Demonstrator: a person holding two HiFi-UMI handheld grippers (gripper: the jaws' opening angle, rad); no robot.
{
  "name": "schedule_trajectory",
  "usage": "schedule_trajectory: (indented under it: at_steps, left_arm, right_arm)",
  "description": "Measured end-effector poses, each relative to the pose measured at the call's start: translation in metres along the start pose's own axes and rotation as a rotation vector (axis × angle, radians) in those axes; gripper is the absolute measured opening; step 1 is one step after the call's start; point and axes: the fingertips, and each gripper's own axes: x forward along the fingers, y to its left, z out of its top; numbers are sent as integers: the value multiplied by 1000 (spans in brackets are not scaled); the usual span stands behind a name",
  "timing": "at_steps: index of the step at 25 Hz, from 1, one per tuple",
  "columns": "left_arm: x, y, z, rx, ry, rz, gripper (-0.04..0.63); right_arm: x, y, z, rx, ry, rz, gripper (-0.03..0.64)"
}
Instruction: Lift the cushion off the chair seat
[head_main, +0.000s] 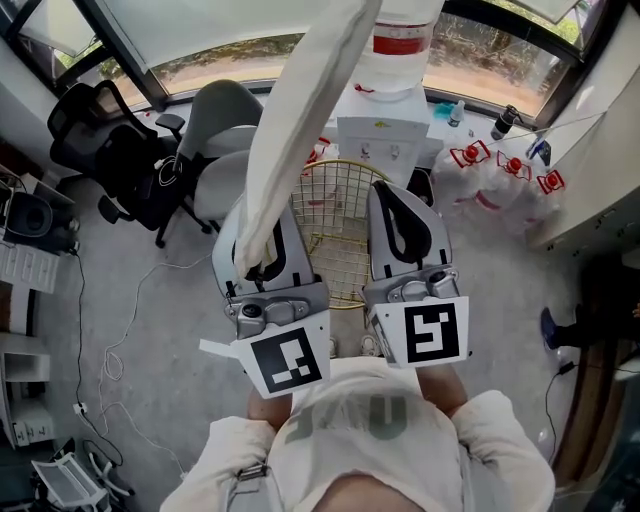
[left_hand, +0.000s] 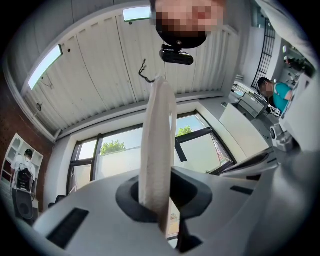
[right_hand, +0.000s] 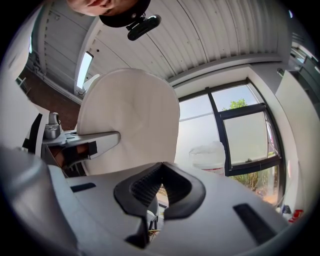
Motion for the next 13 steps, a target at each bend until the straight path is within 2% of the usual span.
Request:
schedule_trajectory:
  at_steps: [7,13]
  left_arm:
    - [4,-4,4,-5,-5,-15,43]
    - [6,-4,3,-7,-14,-15,43]
  right_arm:
    - [0,-6,3,-15,-7,-17,17]
    - [1,0,4,38,-8,-6,17]
